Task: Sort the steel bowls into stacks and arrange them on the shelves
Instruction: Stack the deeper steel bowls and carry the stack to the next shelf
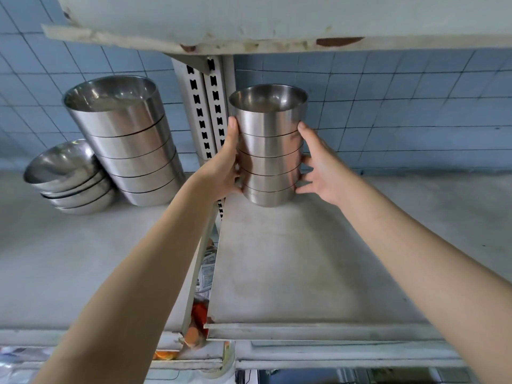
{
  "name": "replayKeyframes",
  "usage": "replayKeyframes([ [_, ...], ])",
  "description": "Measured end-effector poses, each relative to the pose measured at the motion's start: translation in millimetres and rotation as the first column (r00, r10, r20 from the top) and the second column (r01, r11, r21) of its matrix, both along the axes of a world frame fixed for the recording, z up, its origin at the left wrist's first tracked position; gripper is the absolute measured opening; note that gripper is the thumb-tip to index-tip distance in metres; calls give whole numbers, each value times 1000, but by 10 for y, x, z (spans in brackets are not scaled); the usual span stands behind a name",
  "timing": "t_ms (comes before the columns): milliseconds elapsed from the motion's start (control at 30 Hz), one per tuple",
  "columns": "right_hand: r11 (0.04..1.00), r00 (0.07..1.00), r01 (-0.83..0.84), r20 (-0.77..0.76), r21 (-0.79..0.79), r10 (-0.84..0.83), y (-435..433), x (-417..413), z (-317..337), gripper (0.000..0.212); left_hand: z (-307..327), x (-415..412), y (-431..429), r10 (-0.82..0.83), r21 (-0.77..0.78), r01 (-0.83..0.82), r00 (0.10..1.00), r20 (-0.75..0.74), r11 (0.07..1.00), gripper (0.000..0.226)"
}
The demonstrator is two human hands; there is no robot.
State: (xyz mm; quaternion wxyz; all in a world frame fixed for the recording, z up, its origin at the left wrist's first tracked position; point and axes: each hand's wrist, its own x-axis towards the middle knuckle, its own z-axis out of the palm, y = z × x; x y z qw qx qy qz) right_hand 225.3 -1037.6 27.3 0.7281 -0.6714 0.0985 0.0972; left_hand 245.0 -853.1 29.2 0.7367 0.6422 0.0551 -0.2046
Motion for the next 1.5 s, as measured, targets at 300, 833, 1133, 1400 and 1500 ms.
replayKeyframes([
  [300, 999, 1000, 22, 6, -37, -21, -5, -81, -19, 45, -30, -35, -19, 49, 100, -50, 999, 14, 994, 80],
  [833, 848, 848, 451, 431, -278, -309, 344, -669, 71, 49, 97, -731, 569, -33, 336, -110, 919, 392, 935, 64],
  [1133, 966, 836, 146, 549, -211, -6, 1341, -1006, 186, 23, -45, -1349, 1715, 290, 169, -402, 841, 456, 900, 49],
  [1400, 969, 958, -90, 247, -232, 148, 2199, -365, 291, 69, -376, -1019, 2067, 278, 93, -322, 906, 320, 942, 71],
  [1500, 972, 967, -109, 206, -206, 152, 2309, -167, 301, 74, -379, -861, 2182, 226, 72, -267, 909, 350, 961, 66],
])
